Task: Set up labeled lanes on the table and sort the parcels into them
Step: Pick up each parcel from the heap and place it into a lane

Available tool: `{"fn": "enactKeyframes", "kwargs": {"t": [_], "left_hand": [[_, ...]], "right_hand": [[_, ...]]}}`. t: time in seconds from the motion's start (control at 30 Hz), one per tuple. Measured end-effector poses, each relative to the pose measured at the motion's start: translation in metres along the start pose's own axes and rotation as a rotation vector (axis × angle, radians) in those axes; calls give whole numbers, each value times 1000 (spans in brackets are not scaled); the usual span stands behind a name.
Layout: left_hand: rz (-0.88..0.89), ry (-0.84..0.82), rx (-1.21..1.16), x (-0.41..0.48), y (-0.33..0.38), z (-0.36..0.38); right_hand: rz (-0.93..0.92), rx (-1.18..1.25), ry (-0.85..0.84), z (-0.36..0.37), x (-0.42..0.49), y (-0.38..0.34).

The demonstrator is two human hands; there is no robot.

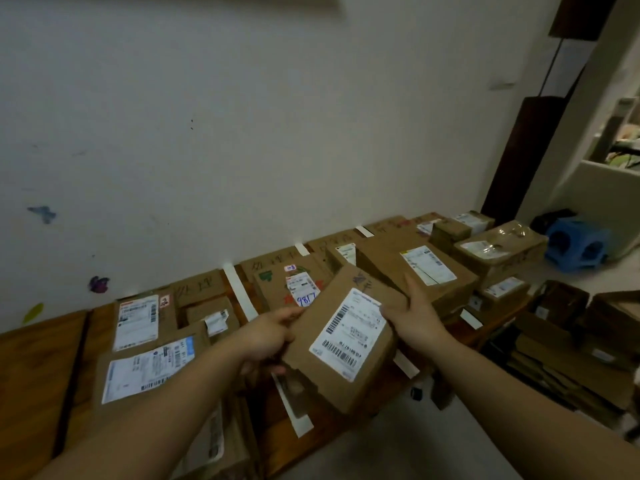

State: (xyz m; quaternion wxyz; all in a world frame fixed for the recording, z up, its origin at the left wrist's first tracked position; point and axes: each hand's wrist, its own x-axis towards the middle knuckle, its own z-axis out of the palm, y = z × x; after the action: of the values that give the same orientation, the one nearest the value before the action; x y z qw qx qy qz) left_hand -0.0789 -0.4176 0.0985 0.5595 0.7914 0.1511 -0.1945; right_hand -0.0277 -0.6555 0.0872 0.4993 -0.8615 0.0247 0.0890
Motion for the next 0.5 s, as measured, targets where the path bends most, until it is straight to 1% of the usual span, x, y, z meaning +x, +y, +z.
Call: {"fn": "enactKeyframes", "kwargs": {"t": [0.07, 0.13, 0.2, 0.3, 0.43, 0.5], "left_hand": [[15, 41, 51, 14, 3, -11], [47, 163, 84, 27, 0, -16], [30, 282, 21, 36, -10, -13], [19, 416, -50, 40, -27, 3], [-6, 642, -236, 48, -42, 37], [-59, 669, -218, 54, -47, 53]], "right_hand": [[14, -46, -32, 0, 14, -4], [20, -89, -55, 3, 29, 1], [-1, -103, -87, 10, 35, 8], [-46, -111, -177, 20, 44, 23], [-57, -183, -320, 25, 64, 44], [-92, -251, -350, 23, 74, 58]]}}
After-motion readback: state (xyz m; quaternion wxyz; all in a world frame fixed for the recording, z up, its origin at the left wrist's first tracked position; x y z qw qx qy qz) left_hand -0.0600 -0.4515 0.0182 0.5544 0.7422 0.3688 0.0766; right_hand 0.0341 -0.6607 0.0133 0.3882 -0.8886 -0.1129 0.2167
